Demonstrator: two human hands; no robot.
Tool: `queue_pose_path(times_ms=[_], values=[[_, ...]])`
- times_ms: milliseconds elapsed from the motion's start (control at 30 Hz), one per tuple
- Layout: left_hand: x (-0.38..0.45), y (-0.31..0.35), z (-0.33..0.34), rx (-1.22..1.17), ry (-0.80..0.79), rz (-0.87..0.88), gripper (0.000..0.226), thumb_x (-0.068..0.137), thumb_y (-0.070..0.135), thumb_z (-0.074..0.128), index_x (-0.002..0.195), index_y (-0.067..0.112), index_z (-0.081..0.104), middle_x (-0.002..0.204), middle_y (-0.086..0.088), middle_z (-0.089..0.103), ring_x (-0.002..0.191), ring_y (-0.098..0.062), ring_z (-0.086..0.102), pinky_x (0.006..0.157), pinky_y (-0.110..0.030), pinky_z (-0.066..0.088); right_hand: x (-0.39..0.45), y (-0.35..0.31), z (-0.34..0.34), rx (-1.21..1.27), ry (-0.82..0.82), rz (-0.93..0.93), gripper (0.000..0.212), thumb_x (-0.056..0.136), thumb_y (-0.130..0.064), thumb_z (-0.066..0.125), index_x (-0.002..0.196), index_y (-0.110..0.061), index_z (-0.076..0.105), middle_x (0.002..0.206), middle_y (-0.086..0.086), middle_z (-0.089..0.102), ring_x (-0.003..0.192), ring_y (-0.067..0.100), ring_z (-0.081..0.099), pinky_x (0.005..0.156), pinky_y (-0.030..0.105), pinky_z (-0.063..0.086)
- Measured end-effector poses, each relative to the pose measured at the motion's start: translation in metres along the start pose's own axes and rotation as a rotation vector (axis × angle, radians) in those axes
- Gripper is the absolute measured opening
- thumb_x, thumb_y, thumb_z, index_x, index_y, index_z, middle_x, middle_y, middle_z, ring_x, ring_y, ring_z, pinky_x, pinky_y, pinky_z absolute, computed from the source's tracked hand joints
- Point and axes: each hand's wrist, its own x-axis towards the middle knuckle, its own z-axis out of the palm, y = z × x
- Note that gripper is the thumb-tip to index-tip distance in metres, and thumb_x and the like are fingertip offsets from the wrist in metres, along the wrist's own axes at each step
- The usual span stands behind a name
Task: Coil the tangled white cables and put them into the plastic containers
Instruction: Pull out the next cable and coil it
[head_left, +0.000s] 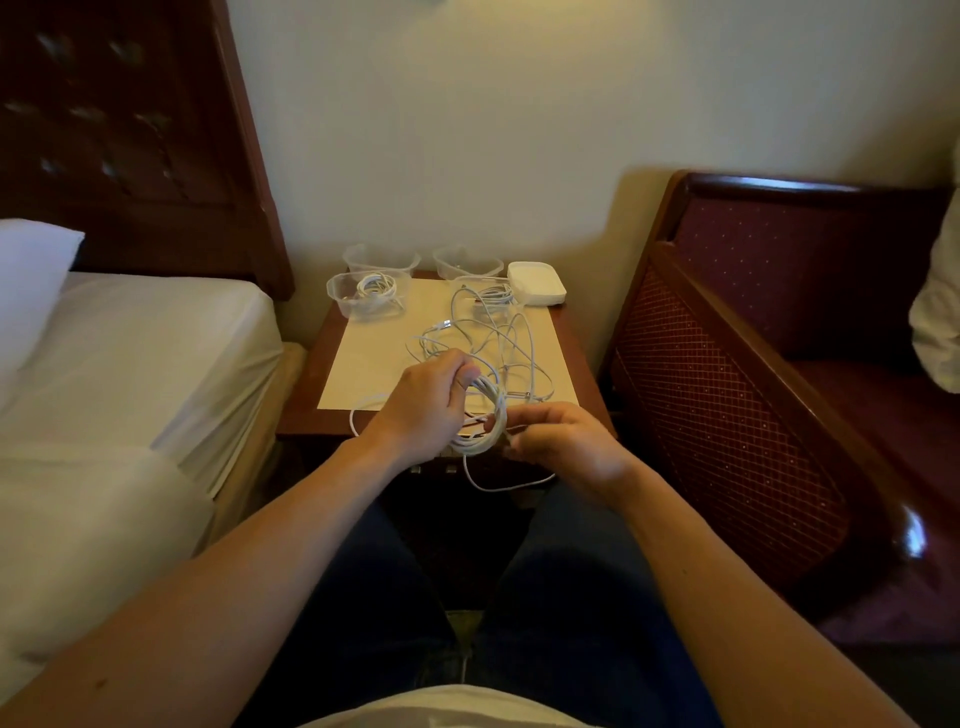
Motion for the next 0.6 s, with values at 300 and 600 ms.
queue_pose_path(times_ms=[300, 600], values=[[0.0, 0.003, -0.001, 0.021, 0.093, 0.02, 0.021, 0.107, 0.02, 0.047, 0.103, 0.005, 0.061, 0.084, -0.005, 0.064, 0.075, -0.021, 0.057, 0.063, -0.029, 0.036, 0.014, -0.01, 0.019, -0.321, 0.341, -0.038, 0.013, 0.098, -0.018, 0.066, 0.092, -0.009, 0.073, 0.083, 0.013, 0.076, 0.078, 0.026, 0.075, 0.08, 0.045, 0.063], [-0.004, 0.003, -0.021, -0.295, -0.044, -0.19, 0.022, 0.103, 0.035, 0.055, 0.11, 0.023, 0.072, 0.084, 0.004, 0.069, 0.077, -0.007, 0.063, 0.07, -0.027, 0.053, 0.02, -0.018, 0.022, -0.326, 0.469, -0.055, 0.018, 0.098, -0.015, 0.065, 0.113, -0.02, 0.073, 0.084, 0.002, 0.077, 0.08, 0.016, 0.073, 0.083, 0.042, 0.062]])
